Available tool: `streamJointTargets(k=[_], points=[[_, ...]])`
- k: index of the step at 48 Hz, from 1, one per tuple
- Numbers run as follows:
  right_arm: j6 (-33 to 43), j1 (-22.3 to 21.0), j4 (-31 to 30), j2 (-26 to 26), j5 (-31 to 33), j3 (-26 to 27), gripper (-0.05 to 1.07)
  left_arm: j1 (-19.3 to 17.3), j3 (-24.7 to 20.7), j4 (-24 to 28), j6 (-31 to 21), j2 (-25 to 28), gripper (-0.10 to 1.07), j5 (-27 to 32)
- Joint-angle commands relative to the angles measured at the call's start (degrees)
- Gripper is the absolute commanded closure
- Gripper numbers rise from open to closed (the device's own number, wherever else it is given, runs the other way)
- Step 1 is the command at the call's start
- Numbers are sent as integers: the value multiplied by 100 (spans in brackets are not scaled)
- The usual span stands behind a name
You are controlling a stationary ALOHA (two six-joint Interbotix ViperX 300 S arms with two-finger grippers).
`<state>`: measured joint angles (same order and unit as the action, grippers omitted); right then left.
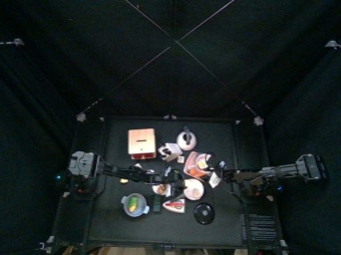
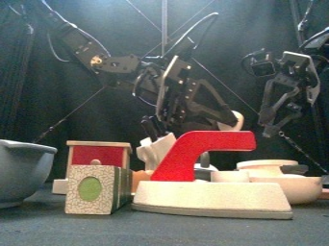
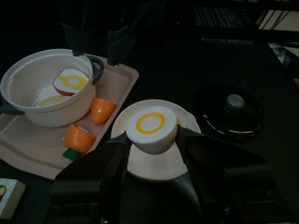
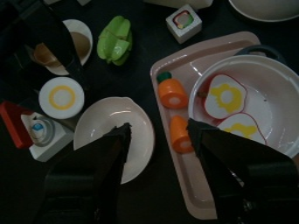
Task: Grab pan
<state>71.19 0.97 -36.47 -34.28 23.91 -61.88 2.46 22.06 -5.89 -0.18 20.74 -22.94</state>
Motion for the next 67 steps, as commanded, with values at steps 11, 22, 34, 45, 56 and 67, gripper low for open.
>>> streamJointTargets(k=[11,22,34,45,56,67], points=[[9,35,123,26,-35,-9,14,35,-255,-141,9,123,10,79],[0,334,668,35,-35,0,14,132,-229,-387,-9,-88,-4,501],[18,703,1503,79,-26,-9,14,606,281,-677,18,-606,-4,624],[18,826,1934,457,-35,9,14,1424,817,-967,9,-1116,-4,562],[18,1037,2259,932,-9,281,14,2162,1151,-1257,9,-1441,-4,562],[26,1011,2452,993,229,756,14,2575,1450,-1354,18,-1705,-4,562]])
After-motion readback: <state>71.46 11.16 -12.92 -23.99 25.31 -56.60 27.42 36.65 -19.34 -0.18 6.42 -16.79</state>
